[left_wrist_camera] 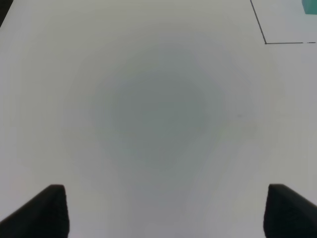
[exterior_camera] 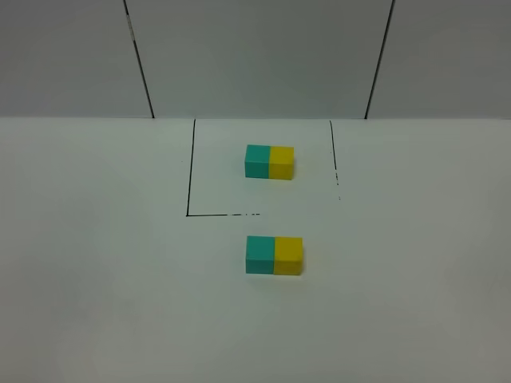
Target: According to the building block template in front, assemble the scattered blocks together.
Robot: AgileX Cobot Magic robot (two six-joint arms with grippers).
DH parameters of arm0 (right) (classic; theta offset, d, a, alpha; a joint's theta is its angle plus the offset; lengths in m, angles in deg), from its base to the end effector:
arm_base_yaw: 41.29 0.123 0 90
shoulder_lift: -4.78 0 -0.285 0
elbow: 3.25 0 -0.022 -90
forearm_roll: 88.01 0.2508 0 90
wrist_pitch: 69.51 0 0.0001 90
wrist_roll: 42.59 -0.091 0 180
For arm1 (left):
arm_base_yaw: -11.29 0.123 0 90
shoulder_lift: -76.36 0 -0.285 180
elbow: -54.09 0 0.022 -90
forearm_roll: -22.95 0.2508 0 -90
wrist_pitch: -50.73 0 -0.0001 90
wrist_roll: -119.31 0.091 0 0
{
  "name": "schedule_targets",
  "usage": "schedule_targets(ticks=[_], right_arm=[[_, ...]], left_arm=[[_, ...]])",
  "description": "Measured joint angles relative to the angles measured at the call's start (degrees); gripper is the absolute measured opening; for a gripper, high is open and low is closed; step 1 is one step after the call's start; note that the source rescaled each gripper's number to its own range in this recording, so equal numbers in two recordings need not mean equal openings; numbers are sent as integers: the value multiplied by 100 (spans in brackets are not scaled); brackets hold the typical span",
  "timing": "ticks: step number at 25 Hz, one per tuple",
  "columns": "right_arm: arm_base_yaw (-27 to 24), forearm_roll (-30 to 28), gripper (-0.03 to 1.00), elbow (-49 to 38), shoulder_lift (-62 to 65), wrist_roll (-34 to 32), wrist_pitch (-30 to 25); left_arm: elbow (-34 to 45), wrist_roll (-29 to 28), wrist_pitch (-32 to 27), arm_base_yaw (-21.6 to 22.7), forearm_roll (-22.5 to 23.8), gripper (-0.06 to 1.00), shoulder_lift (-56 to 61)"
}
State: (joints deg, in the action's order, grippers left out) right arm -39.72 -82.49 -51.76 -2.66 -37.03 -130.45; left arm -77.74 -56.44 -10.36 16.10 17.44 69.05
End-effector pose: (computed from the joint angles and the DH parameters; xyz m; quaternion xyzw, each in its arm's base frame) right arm -0.0064 0.0075 0.2776 -0.0550 0.8494 0.0299 0.5241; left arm -0.0067 -0.0082 0.2790 -0.0018 0.8497 -0.0064 0.5272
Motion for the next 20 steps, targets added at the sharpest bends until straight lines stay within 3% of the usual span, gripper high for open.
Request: schedule_targets(ticks=[20], right_arm=[[0,-215,100,0,0,-501,2]], left_arm=[[0,5,0,0,0,71,0]])
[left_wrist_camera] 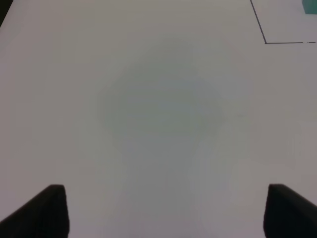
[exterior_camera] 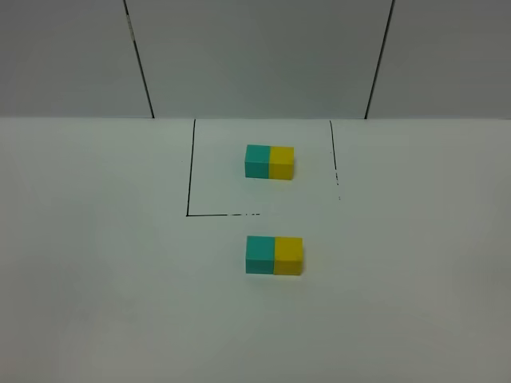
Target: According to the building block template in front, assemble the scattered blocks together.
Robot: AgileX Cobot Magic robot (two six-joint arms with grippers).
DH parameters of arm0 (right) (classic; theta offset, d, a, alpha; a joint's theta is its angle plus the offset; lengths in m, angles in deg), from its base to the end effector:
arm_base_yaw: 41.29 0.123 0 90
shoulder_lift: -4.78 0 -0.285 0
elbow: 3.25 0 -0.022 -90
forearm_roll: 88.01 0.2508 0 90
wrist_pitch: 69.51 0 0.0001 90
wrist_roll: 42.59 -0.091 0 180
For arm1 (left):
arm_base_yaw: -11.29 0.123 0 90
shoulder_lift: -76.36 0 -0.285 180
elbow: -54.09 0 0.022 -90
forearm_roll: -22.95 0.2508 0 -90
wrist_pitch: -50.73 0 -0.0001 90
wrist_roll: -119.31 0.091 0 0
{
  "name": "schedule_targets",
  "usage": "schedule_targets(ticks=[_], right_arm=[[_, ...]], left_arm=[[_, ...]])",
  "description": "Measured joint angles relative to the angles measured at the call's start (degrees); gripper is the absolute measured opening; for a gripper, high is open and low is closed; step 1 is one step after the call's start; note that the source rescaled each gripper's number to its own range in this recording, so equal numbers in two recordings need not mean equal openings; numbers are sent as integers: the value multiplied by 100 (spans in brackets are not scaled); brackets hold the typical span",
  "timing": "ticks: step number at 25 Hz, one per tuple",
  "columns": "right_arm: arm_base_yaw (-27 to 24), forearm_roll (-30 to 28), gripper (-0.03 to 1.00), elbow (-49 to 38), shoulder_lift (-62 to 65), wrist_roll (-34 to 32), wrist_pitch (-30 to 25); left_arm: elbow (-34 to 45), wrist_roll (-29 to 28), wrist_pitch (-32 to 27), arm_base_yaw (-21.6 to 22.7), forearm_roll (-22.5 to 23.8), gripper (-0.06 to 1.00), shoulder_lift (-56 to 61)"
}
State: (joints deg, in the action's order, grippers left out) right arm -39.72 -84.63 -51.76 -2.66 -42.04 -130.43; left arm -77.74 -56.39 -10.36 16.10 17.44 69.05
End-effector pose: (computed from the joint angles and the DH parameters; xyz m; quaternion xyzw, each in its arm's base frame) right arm -0.0062 0.0045 0.2775 -0.0170 0.8515 0.0341 0.5230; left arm -0.0067 -0.0082 0.2790 -0.0014 0.8497 -0.0062 0.5272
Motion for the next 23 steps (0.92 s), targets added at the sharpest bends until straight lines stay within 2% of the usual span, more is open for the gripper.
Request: schedule_targets(ticks=[23], right_arm=[[0,0,100,0,0,-18,0]], left_arm=[[0,-5,0,0,0,71,0]])
